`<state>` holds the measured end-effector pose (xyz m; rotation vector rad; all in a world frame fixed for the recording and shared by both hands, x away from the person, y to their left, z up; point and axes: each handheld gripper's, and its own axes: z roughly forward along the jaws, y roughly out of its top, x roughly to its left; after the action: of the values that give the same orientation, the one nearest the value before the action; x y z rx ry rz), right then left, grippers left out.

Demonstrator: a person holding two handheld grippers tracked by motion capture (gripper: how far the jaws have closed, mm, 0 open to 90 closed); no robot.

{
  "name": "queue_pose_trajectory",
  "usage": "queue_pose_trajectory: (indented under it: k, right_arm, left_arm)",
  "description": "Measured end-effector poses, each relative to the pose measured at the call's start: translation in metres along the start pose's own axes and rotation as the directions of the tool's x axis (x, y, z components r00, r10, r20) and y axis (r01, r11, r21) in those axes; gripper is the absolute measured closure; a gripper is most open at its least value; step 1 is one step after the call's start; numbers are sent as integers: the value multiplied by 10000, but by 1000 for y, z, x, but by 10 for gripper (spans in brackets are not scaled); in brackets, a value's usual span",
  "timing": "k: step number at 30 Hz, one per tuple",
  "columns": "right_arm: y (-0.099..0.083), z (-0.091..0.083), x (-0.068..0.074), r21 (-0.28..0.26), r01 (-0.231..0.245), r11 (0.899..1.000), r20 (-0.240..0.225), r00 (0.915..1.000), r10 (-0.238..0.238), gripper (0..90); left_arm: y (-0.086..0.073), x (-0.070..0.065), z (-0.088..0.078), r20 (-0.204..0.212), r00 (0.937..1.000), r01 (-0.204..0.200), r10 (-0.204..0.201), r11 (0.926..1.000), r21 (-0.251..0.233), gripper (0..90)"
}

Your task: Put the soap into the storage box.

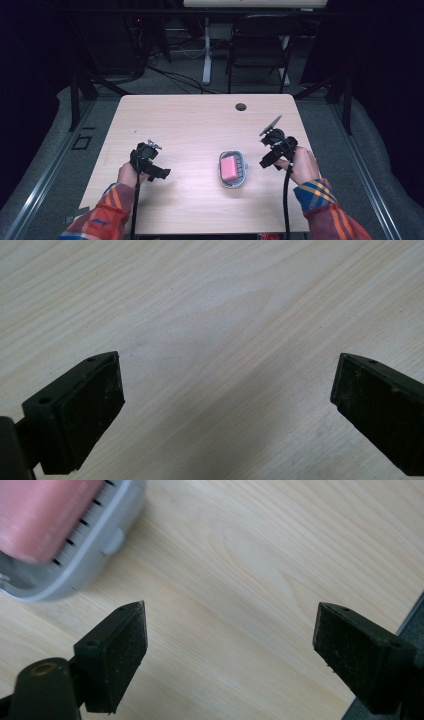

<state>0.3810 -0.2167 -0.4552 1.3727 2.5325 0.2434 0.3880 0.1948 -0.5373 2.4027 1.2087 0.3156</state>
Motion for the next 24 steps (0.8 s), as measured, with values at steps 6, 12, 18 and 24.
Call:
queue_pose_trajectory:
  k: [6, 12, 18, 24]
  right_arm:
    - [-29, -1, -15, -84, -5, 10000, 536, 9986, 9, 109]
    - [-54, 2, -22, -282, -308, 9991, 737, 9967, 328, 0]
    - [-76, 9, -22, -505, -249, 9984, 594, 9978, 279, 0]
    - [-91, 22, -26, -408, -439, 9982, 313, 9985, 452, 0]
  left_arm:
    - [0, -1, 0, 0, 10000, 20, -20, 10000, -11, 4]
    - [0, -1, 0, 10, 10000, 36, -36, 10000, -16, 3]
    - [0, -1, 1, 20, 10000, -3, 3, 10000, 3, 3]
    - [0, -1, 1, 42, 10000, 7, -7, 10000, 14, 3]
